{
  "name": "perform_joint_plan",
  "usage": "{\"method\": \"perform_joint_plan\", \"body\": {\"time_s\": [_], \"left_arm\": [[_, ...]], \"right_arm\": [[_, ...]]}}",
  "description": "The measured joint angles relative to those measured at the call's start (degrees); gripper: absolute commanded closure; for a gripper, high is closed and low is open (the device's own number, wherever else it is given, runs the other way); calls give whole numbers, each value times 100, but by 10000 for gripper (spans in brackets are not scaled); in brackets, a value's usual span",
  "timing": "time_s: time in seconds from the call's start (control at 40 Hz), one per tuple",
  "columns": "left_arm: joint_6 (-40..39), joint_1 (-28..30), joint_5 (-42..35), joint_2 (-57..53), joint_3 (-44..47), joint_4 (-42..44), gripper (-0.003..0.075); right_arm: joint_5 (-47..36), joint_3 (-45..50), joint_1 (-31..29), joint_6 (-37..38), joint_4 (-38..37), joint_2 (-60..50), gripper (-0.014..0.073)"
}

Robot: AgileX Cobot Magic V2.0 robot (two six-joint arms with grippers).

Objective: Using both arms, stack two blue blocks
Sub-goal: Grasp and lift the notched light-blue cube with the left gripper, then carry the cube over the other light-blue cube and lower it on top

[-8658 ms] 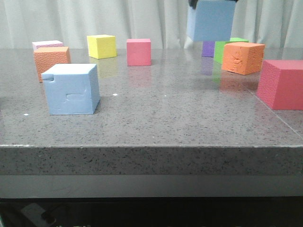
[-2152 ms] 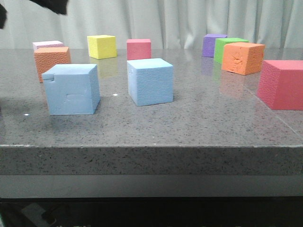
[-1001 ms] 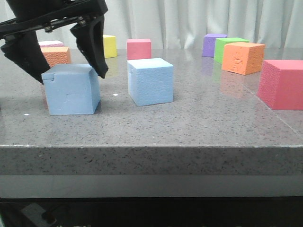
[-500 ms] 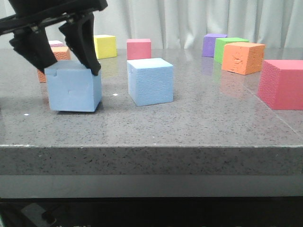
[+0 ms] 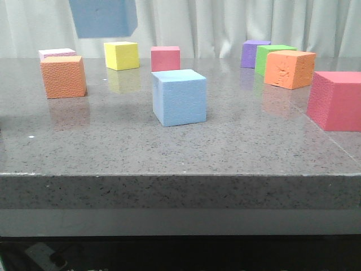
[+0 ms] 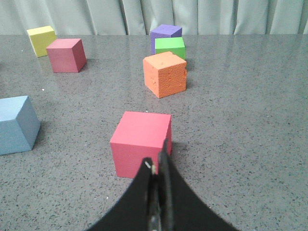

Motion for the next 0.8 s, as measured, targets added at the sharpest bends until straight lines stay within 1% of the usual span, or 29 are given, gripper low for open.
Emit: {"method": "perform_joint_plan", "body": {"time_s": [0.15,0.55,0.8], "left_arm": [[0,-111,39,203,-324,-122,424],[0,-767,46,1031,-922,-207,424],[0,-815,46,1144,-938,-207,424]], "right_arm": [[0,0,0,0,0,0,661],[0,0,0,0,0,0,661],[0,0,0,0,0,0,661]]}}
